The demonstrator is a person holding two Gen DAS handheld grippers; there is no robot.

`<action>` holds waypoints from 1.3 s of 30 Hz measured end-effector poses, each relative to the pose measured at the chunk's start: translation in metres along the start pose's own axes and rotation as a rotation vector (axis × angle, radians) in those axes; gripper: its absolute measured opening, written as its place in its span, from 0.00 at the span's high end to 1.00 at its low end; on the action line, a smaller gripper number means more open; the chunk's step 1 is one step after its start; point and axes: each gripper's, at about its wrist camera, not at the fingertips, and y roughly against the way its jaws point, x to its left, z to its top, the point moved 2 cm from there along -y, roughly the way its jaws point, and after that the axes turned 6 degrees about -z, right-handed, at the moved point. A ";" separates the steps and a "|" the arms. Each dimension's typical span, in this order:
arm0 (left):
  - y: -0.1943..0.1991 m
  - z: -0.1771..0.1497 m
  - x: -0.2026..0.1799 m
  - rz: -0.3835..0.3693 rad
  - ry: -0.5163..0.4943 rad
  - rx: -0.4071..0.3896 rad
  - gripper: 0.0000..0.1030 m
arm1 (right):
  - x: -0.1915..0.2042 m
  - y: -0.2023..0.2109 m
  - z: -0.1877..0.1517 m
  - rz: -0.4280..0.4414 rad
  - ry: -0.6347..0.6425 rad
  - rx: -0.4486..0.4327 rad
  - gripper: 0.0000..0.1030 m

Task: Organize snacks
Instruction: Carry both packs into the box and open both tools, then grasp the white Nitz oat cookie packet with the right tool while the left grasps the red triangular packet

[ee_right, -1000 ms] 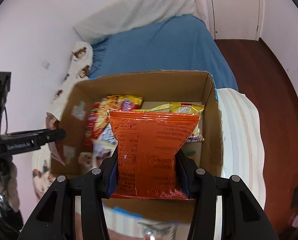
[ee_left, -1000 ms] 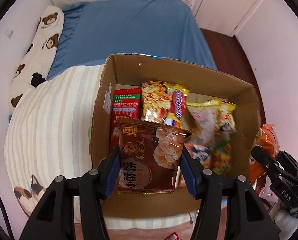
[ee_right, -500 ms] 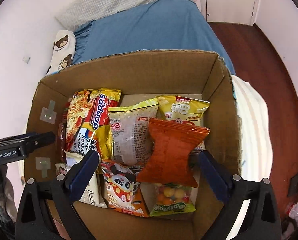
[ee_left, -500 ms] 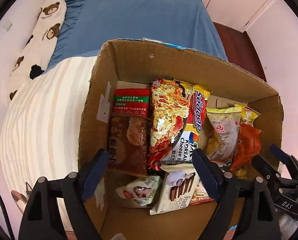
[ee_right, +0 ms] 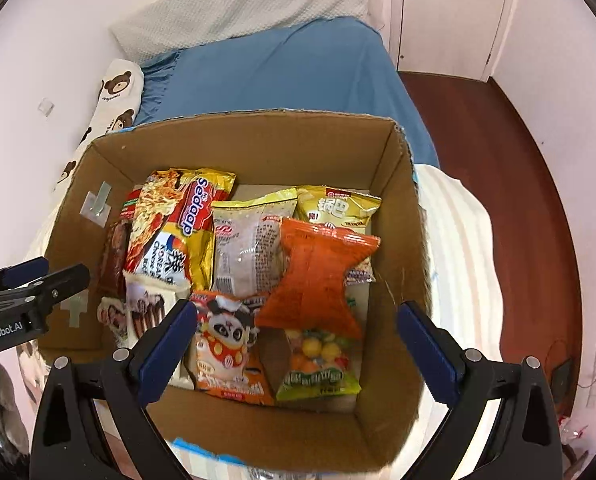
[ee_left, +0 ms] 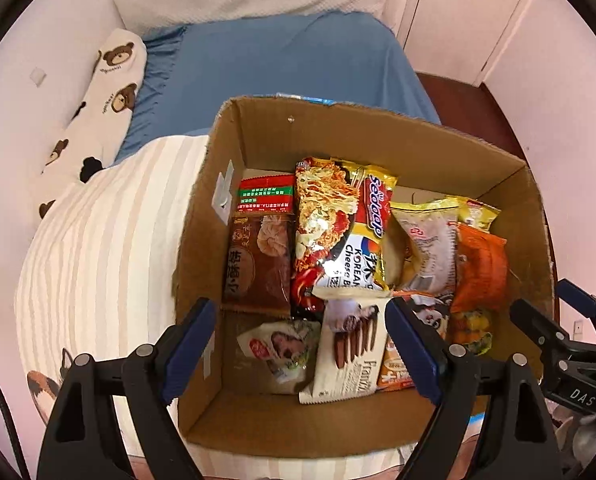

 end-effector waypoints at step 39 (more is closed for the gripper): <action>0.093 -0.157 -0.030 0.054 -0.032 -0.147 0.16 | -0.021 0.112 -0.146 0.080 -0.006 -0.097 0.01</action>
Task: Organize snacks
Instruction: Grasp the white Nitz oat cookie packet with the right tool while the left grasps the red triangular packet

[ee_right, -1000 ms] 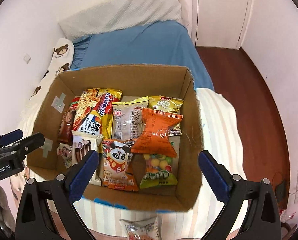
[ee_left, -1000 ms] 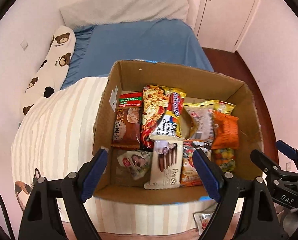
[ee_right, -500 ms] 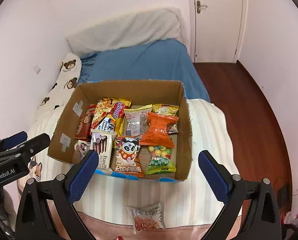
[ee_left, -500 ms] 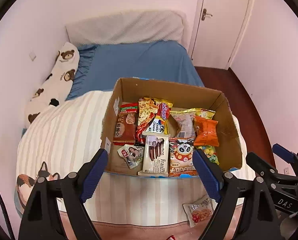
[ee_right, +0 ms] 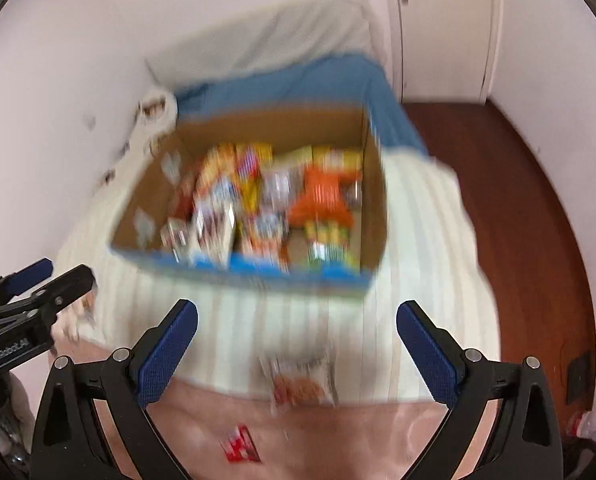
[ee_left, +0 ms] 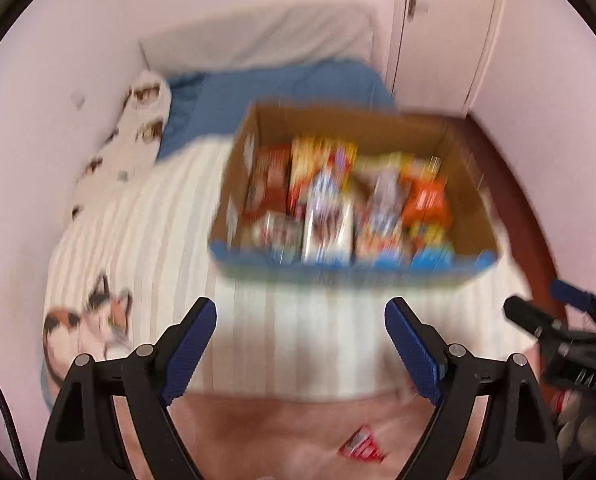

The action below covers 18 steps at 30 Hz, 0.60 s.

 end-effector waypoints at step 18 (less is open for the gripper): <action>-0.117 -0.121 0.001 0.055 0.035 0.425 0.16 | -0.009 -0.174 -0.091 0.055 0.022 0.387 0.36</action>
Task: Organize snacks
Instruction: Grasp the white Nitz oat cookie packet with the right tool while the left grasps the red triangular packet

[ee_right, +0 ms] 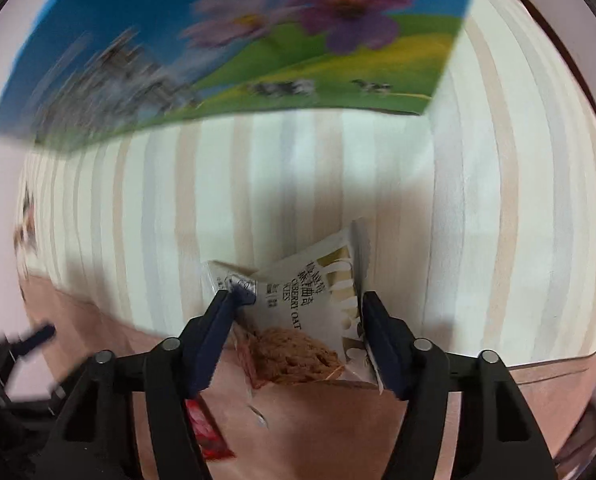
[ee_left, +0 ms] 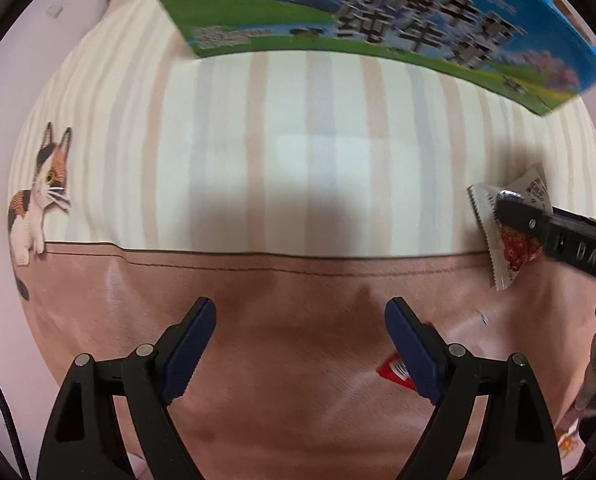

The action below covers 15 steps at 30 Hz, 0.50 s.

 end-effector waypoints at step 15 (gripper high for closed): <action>-0.070 -0.037 -0.068 -0.280 -0.068 0.304 0.28 | -0.056 0.007 -0.085 -0.011 -0.048 0.053 0.38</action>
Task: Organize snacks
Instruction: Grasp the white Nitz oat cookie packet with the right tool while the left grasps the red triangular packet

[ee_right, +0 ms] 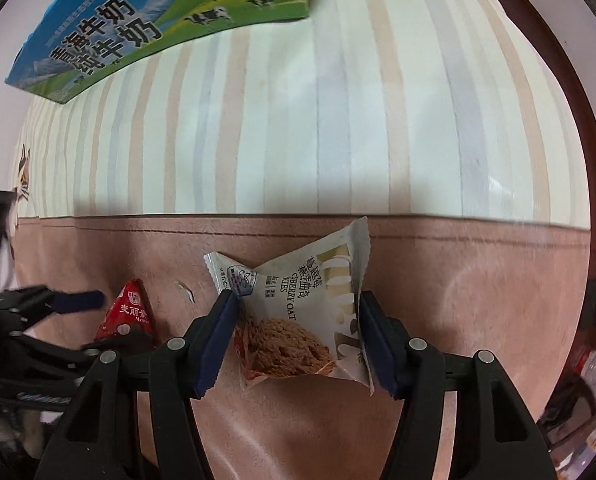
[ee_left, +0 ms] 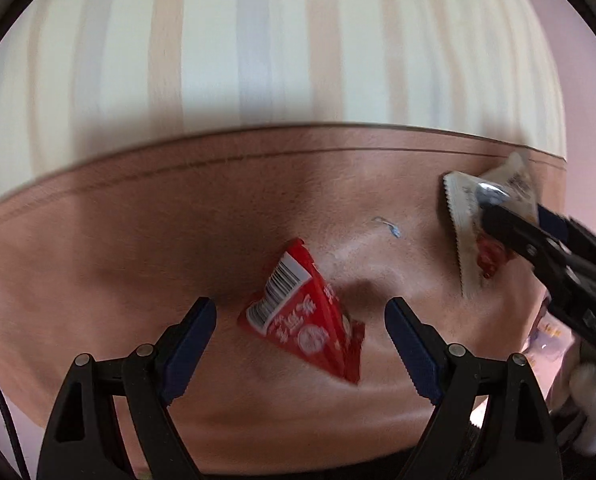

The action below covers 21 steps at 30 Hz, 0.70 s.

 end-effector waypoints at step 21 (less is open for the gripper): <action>0.055 0.013 0.015 0.065 0.078 -0.193 0.47 | 0.017 0.002 -0.009 0.113 -0.146 -0.005 0.36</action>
